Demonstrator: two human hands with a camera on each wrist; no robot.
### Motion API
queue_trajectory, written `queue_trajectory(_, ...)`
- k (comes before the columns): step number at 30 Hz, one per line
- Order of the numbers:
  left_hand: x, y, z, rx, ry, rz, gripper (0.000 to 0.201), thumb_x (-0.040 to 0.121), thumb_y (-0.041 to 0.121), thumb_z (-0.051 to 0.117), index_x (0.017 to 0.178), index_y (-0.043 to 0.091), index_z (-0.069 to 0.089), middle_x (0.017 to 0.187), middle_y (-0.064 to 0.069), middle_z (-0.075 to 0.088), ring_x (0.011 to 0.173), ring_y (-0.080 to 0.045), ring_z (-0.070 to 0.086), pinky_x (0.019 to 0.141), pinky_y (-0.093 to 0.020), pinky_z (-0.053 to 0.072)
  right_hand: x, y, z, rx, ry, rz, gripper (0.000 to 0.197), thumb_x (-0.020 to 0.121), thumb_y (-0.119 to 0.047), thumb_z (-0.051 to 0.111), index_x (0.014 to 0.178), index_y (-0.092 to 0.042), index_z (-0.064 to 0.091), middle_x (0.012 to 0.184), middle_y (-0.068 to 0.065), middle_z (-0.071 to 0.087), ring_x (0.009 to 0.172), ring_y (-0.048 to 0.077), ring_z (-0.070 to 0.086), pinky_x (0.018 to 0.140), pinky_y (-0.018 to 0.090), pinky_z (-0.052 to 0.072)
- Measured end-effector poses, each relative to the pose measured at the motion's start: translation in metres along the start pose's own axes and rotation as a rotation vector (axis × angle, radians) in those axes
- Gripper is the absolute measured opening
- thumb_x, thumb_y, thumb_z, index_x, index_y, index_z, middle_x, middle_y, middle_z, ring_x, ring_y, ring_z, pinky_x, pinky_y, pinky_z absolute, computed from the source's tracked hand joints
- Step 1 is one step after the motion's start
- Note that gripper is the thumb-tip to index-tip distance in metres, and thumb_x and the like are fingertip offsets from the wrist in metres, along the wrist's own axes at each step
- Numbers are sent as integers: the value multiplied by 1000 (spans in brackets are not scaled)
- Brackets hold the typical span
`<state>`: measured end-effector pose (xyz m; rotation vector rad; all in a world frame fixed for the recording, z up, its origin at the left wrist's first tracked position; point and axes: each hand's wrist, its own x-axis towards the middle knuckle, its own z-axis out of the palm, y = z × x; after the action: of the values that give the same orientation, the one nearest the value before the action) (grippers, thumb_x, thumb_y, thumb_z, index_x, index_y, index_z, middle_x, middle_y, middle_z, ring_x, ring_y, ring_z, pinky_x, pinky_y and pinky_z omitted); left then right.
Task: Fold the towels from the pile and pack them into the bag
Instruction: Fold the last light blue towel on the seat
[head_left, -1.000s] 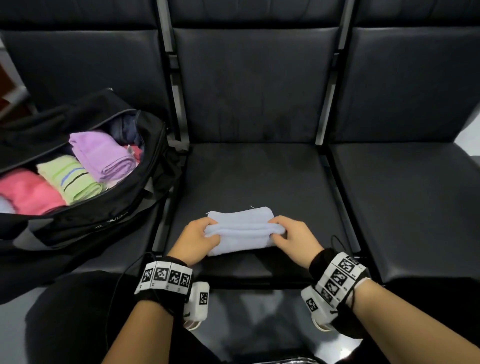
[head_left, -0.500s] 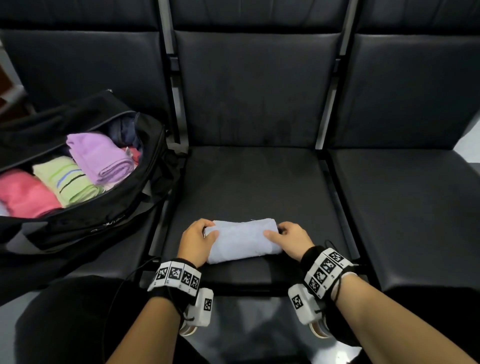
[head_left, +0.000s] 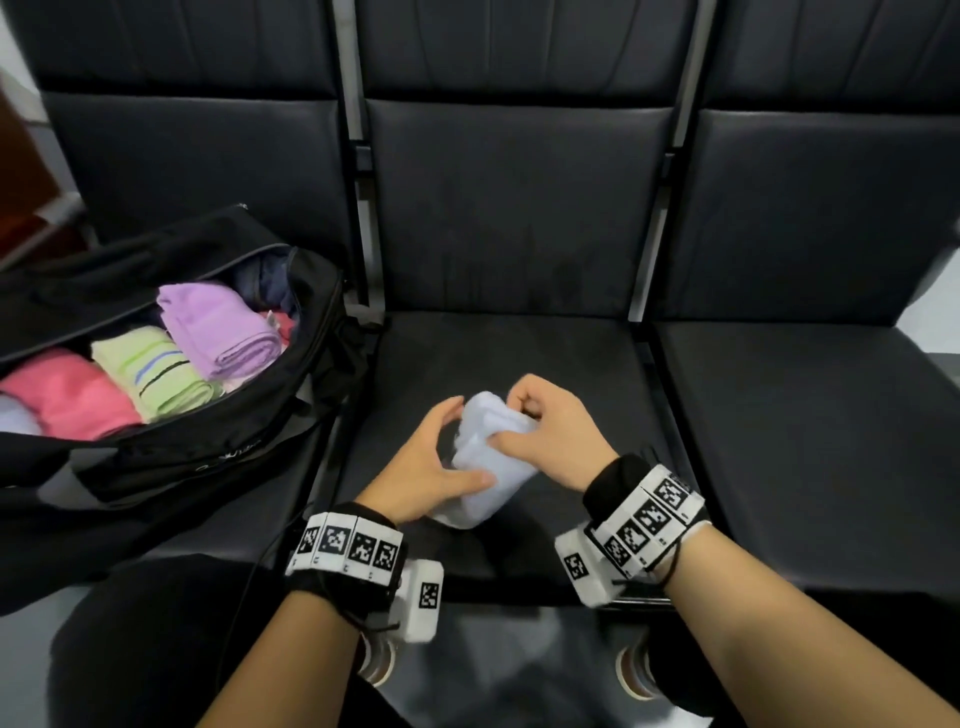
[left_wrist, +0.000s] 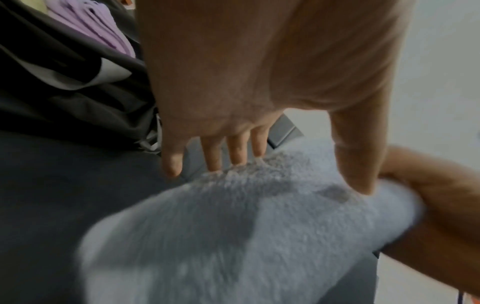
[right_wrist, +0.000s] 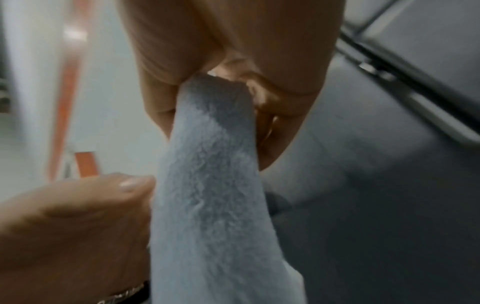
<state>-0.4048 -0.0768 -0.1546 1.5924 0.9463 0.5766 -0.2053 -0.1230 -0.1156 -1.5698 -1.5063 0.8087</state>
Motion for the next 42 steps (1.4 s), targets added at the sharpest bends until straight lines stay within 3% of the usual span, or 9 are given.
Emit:
queue_trajectory(6, -10, 36, -29, -56, 2, 104, 63, 64, 29, 86, 122, 28, 62, 118, 6, 70, 114, -10, 65, 91, -30, 53, 32, -72, 3, -100, -164, -135, 24, 68, -24, 76, 83, -31, 58, 72, -2, 63, 62, 7, 55, 57, 20, 45)
queue_trajectory(10, -22, 43, -84, -159, 164, 134, 52, 75, 29, 82, 122, 21, 63, 117, -2, 73, 109, -17, 70, 87, -32, 58, 79, -103, 40, 116, -96, -125, 35, 75, -24, 81, 104, -29, 62, 87, -7, 72, 84, 4, 68, 74, 18, 54)
queue_trajectory(14, -33, 35, -153, -366, 404, 59, 43, 87, 8, 74, 128, 7, 60, 118, -10, 73, 110, -26, 70, 90, -40, 57, 121, -118, 107, 255, -248, 24, 52, 87, -30, 75, 131, -18, 51, 107, 3, 70, 101, 16, 68, 90, 36, 57)
queue_trajectory(20, -37, 7, -257, -494, 612, -79, 31, 96, 3, 60, 127, 3, 59, 117, -21, 71, 109, -39, 68, 93, -51, 55, 175, -147, 221, 304, -574, 79, 40, 85, -18, 77, 121, -17, 60, 114, 7, 71, 103, 20, 70, 92, 38, 57)
queue_trajectory(25, -31, -34, -325, -615, 792, -297, 31, 97, 9, 60, 128, 2, 59, 109, -14, 73, 90, -24, 74, 73, -37, 60, 221, -160, 298, 351, -671, 152, 21, 88, -7, 71, 107, -13, 66, 109, 9, 73, 92, 17, 71, 84, 29, 59)
queue_trajectory(29, -16, -56, -363, -657, 854, -503, 35, 99, 16, 61, 129, -2, 56, 119, -20, 68, 100, -32, 68, 83, -42, 55, 252, -159, 341, 368, -660, 233, 41, 89, -2, 68, 128, 4, 57, 116, 18, 68, 105, 32, 67, 97, 43, 54)
queue_trajectory(35, 4, -70, -391, -695, 812, -422, 41, 103, 6, 49, 143, -2, 44, 137, -29, 55, 127, -46, 54, 109, -61, 41, 283, -149, 375, 283, -634, 250, 54, 90, -5, 68, 139, -5, 46, 130, 17, 60, 115, 33, 62, 102, 48, 50)
queue_trajectory(38, 8, -81, -394, -689, 830, -515, 40, 102, 3, 49, 140, -9, 46, 140, -31, 52, 130, -45, 52, 110, -58, 40, 288, -146, 387, 61, -620, 198, 55, 88, -11, 69, 138, -6, 46, 132, 11, 60, 117, 27, 60, 104, 42, 47)
queue_trajectory(42, 13, -87, -399, -630, 843, -549, 38, 102, 0, 49, 137, -13, 47, 138, -34, 52, 128, -47, 52, 109, -60, 39, 303, -159, 396, 123, -633, 337, 41, 88, -12, 65, 126, 0, 55, 121, 17, 66, 108, 31, 65, 99, 46, 52)
